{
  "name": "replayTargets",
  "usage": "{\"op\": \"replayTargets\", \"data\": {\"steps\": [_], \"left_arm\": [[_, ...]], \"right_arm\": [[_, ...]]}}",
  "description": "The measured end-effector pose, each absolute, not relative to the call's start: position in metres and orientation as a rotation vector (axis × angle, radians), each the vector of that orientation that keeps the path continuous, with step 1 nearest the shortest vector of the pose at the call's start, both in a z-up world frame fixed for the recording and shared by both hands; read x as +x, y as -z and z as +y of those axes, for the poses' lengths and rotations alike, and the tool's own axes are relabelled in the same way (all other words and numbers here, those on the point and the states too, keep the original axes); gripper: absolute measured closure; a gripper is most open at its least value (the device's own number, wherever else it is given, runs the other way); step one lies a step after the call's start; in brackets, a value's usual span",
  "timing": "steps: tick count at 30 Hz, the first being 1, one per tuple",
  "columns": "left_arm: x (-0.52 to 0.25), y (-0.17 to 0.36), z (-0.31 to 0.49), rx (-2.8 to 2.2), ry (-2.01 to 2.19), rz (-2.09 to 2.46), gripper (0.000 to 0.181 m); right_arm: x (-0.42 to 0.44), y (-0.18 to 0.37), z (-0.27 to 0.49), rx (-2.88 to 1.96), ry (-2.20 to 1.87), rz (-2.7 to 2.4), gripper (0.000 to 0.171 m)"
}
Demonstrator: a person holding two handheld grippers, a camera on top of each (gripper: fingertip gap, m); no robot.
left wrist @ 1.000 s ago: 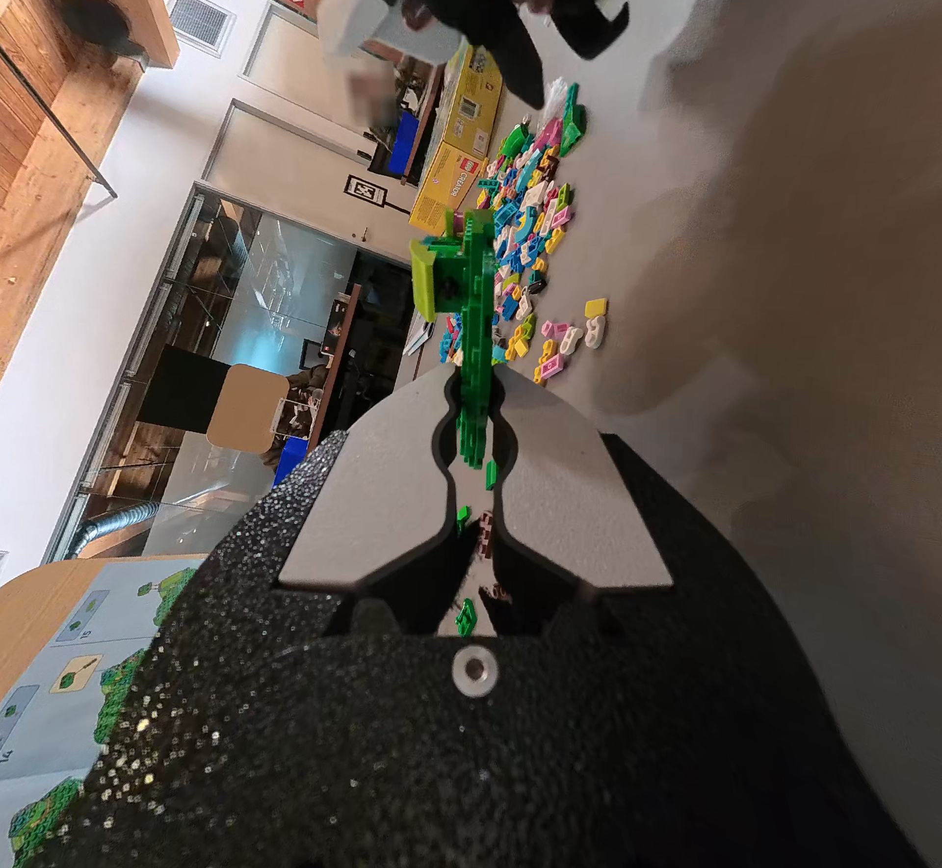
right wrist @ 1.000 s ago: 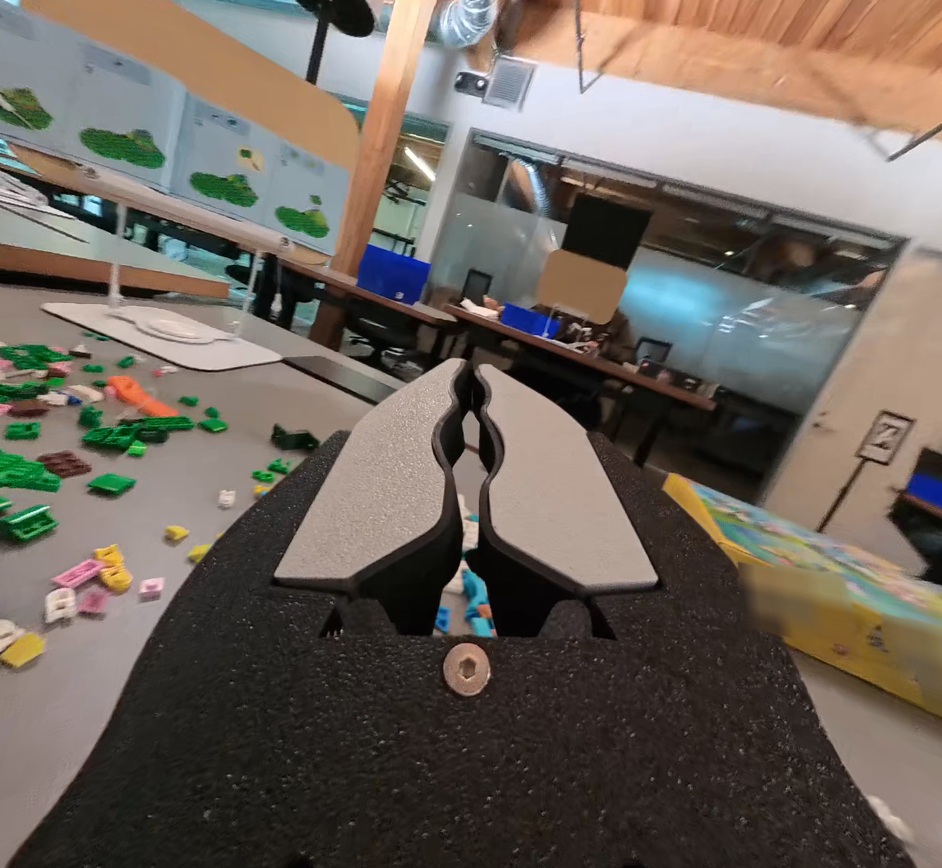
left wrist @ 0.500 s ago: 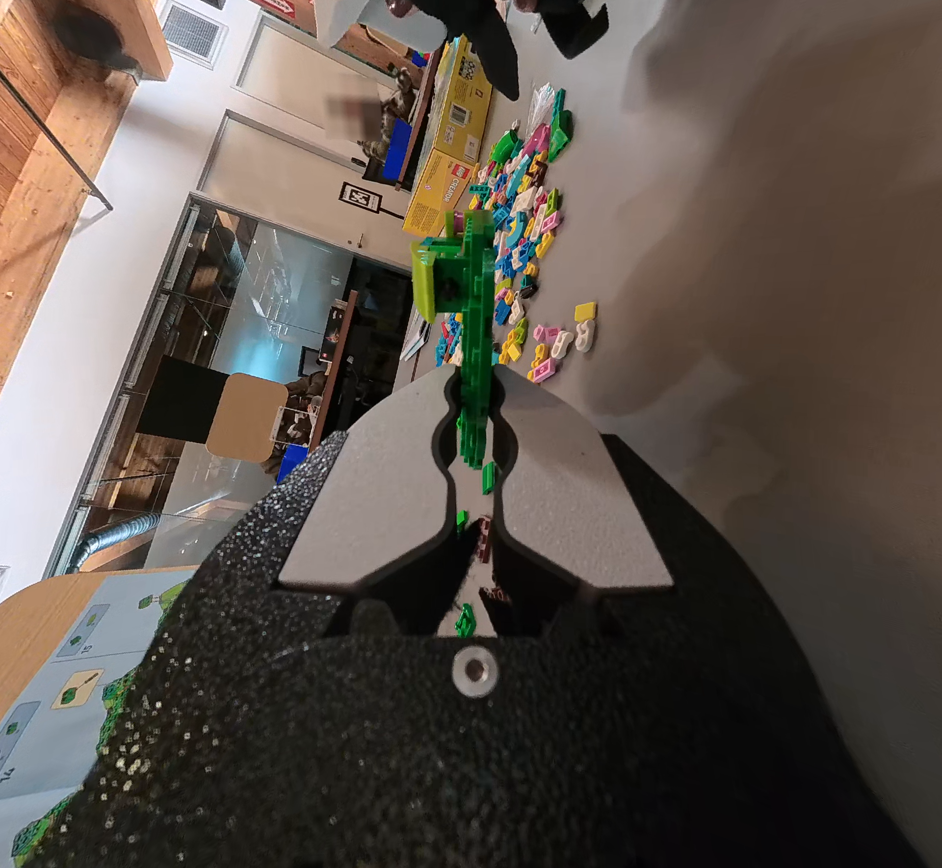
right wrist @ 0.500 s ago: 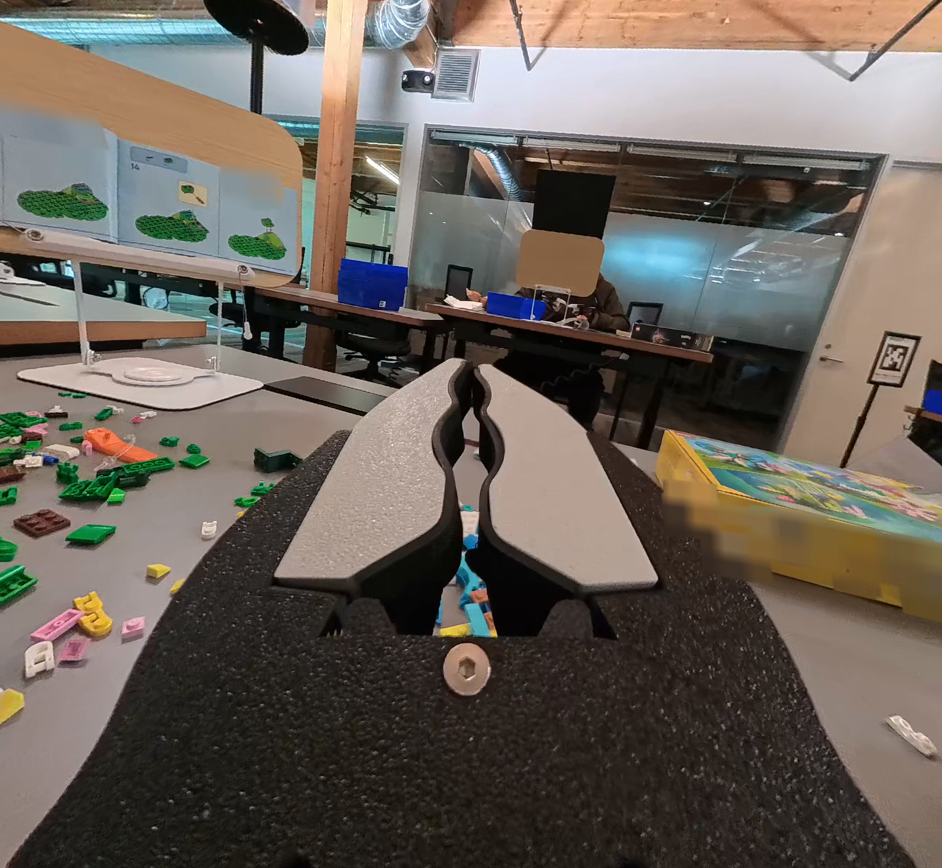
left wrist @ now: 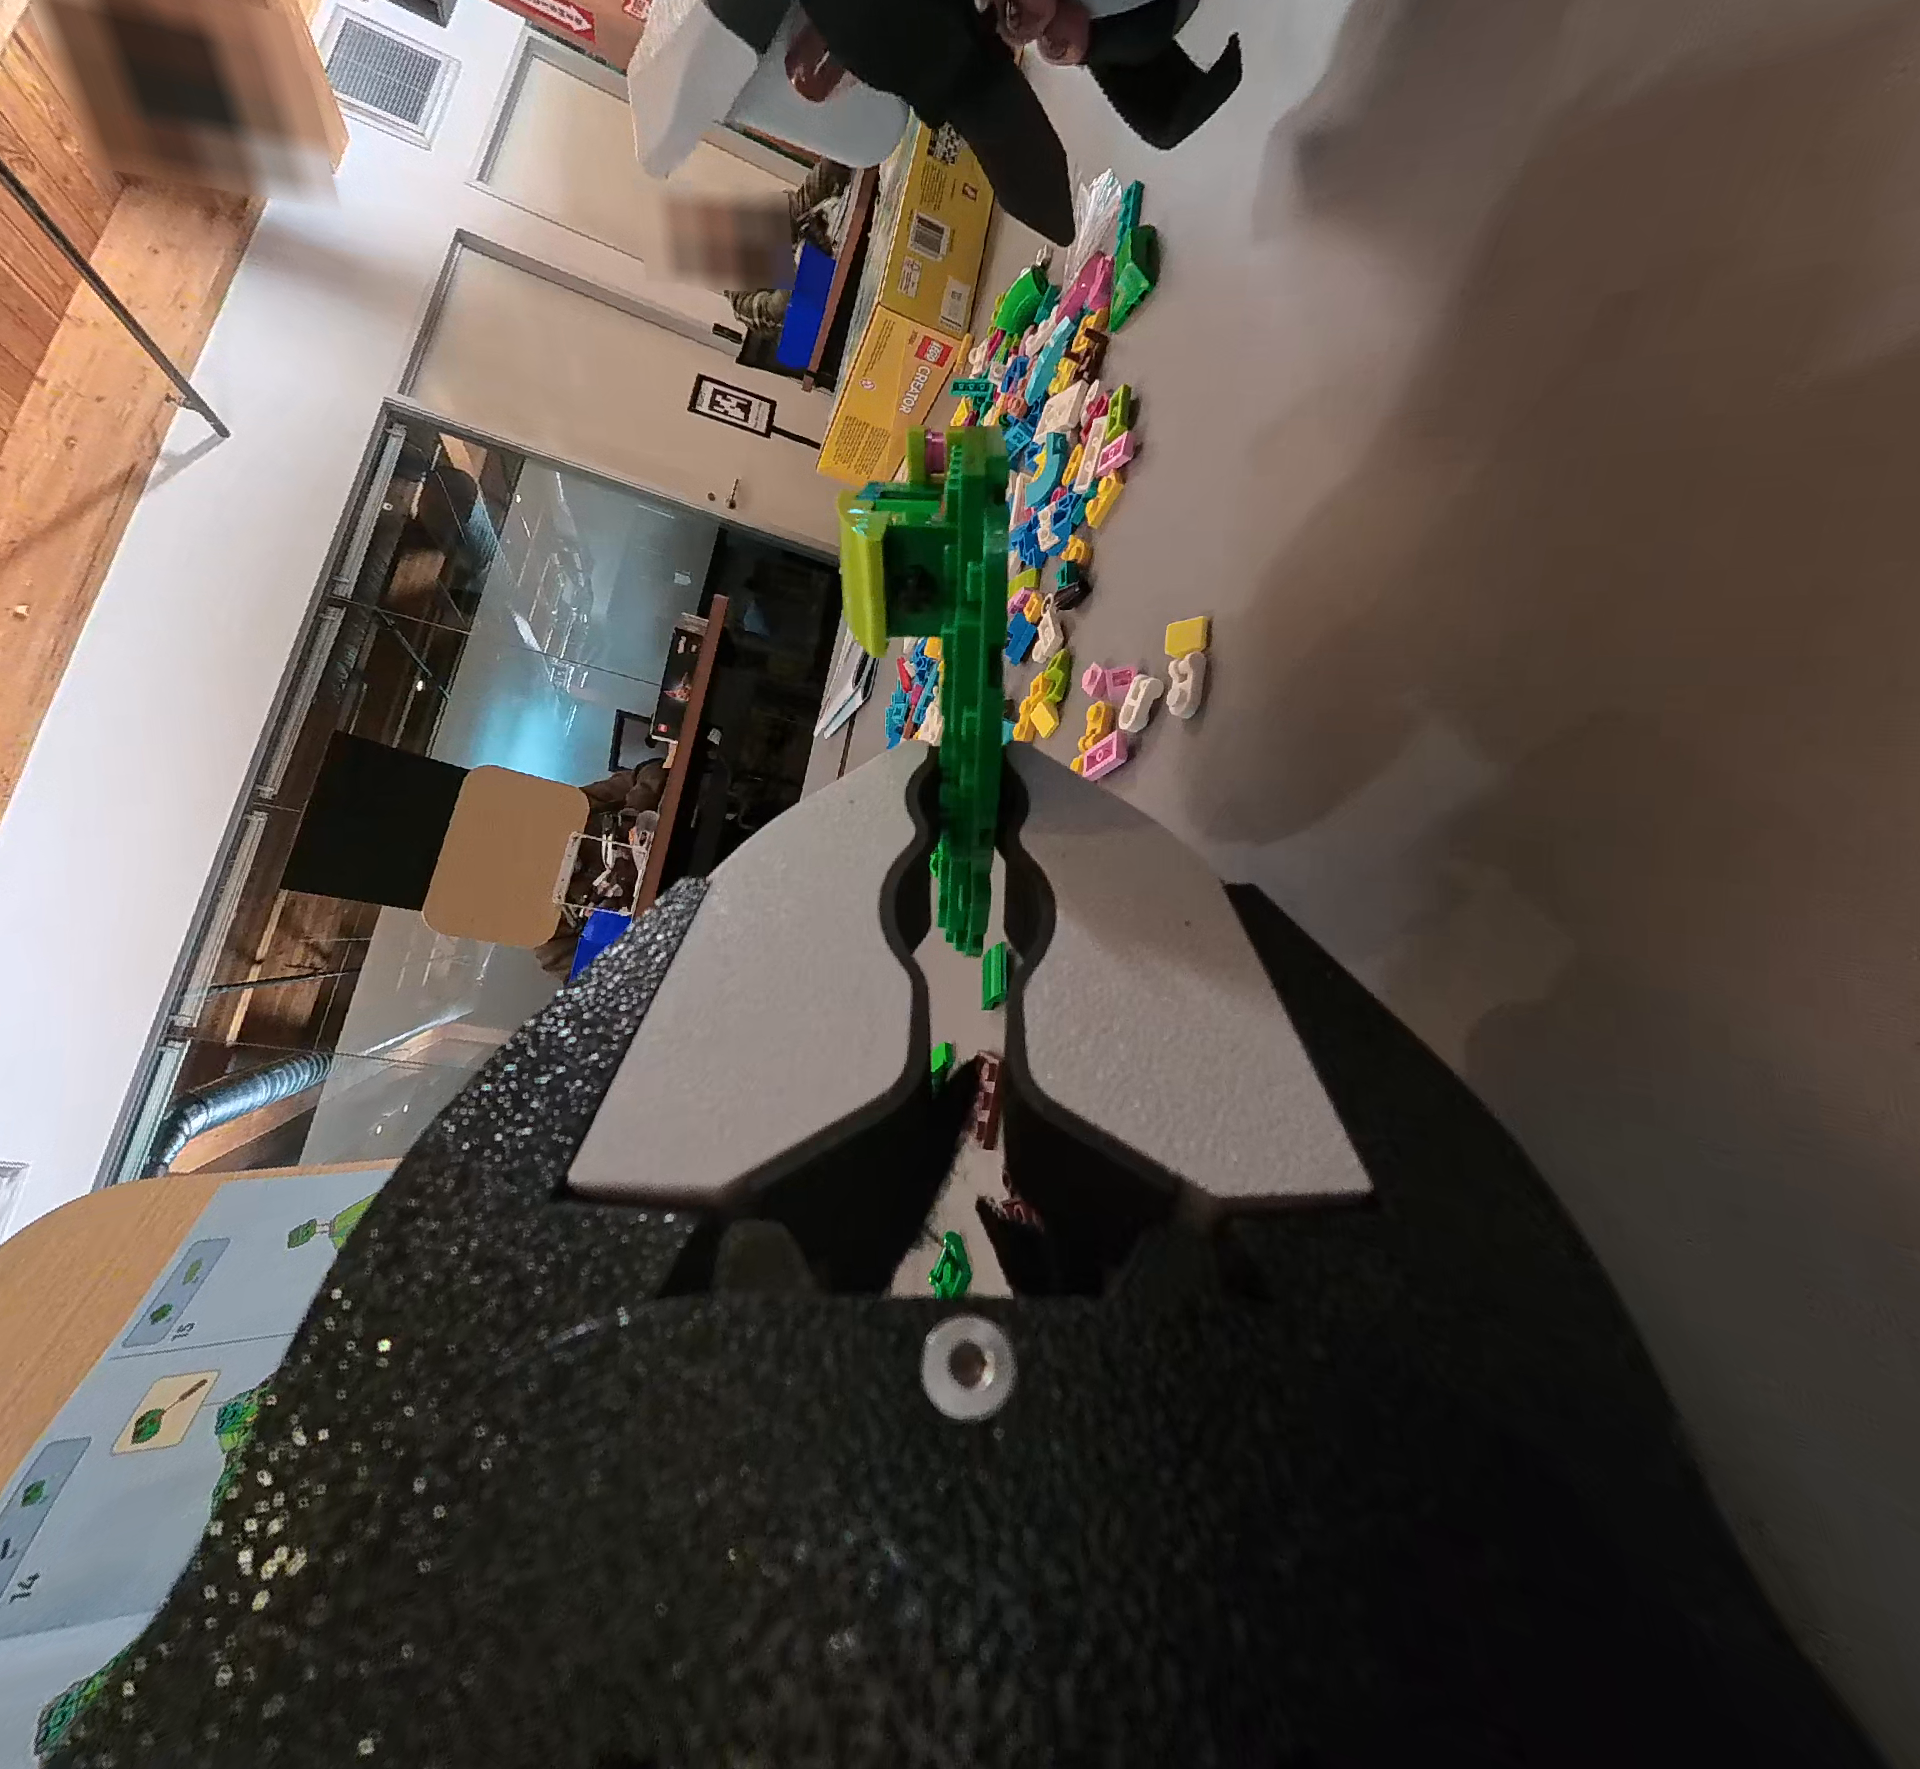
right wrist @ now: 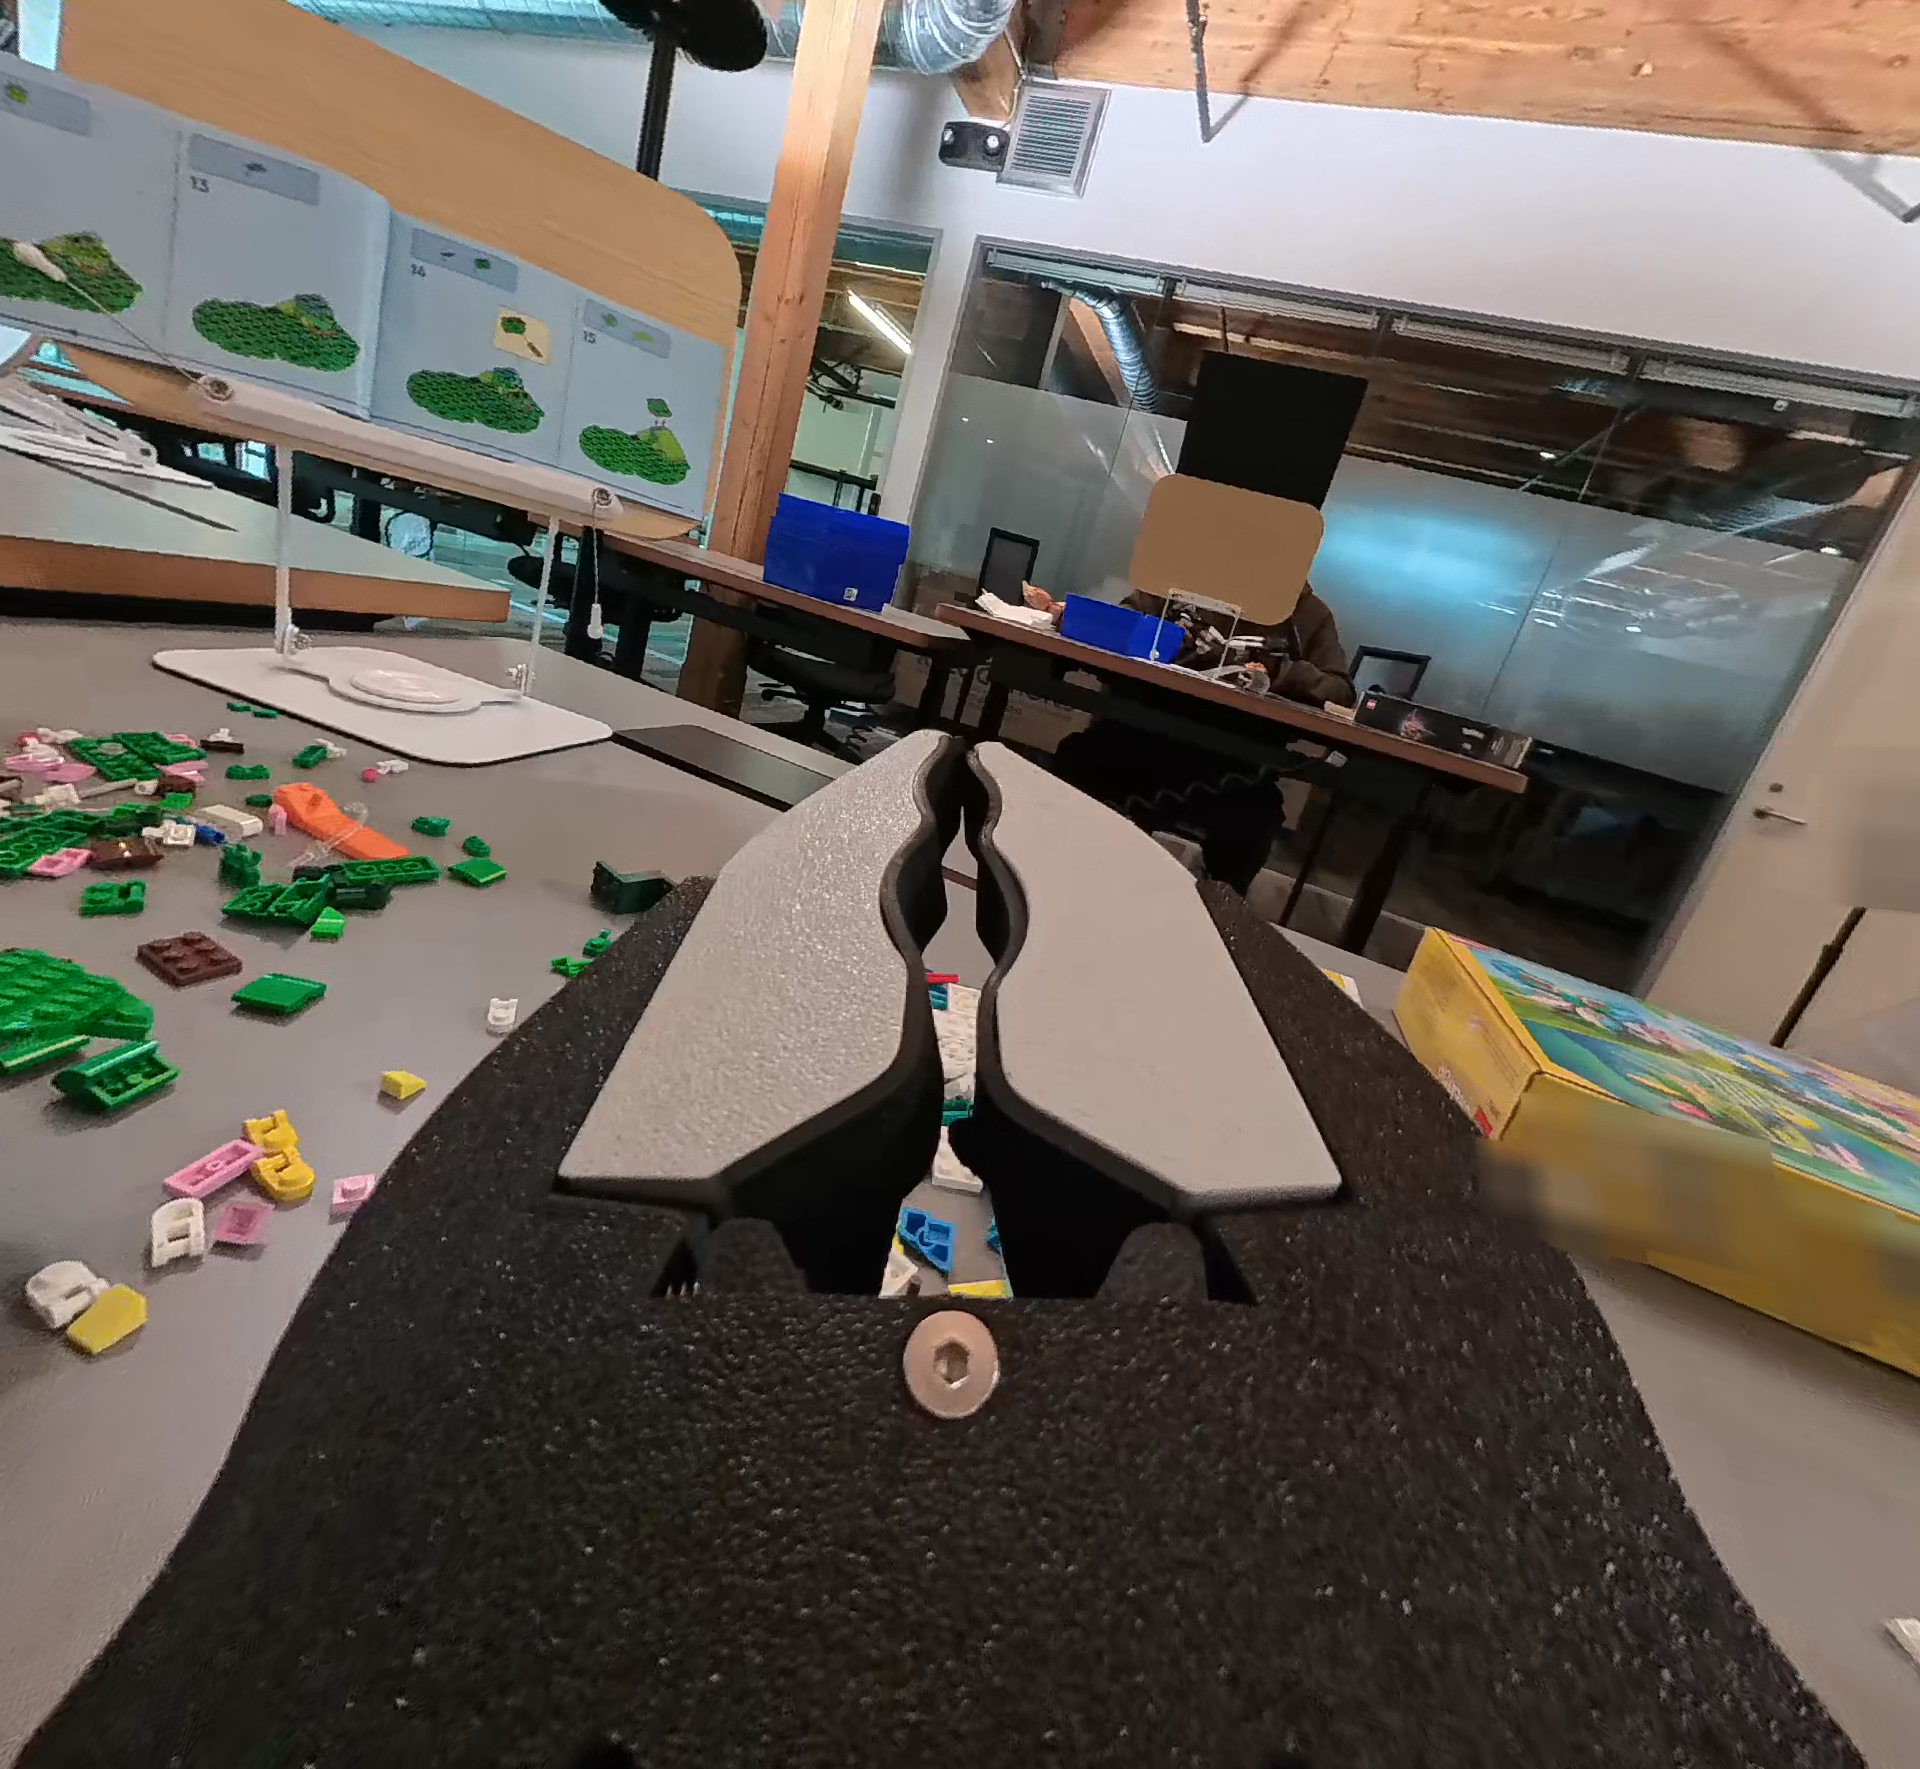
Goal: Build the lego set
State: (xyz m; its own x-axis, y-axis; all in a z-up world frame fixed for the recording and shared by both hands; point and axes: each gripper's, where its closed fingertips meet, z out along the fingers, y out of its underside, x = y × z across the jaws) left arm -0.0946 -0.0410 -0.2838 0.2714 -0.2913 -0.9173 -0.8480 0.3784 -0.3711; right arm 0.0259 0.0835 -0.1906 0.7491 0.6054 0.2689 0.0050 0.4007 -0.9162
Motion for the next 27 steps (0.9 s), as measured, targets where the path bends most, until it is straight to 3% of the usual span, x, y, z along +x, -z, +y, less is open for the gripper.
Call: {"op": "replayTargets", "data": {"steps": [5, 11, 18, 27], "left_arm": [[-0.094, 0.284, -0.041, -1.174, -0.522, 1.29, 0.173], [-0.095, 0.283, -0.041, -1.174, -0.521, 1.287, 0.173], [-0.094, 0.284, -0.041, -1.175, -0.516, 1.289, 0.173], [-0.094, 0.284, -0.041, -1.178, -0.517, 1.291, 0.173]], "right_arm": [[0.032, 0.189, 0.087, -1.101, -0.366, -0.646, 0.171], [0.106, 0.175, 0.119, -1.14, -0.261, -0.398, 0.171], [0.157, 0.196, 0.152, -1.259, -0.062, -0.39, 0.171], [0.155, 0.224, 0.17, -1.343, -0.066, -0.455, 0.171]]}}
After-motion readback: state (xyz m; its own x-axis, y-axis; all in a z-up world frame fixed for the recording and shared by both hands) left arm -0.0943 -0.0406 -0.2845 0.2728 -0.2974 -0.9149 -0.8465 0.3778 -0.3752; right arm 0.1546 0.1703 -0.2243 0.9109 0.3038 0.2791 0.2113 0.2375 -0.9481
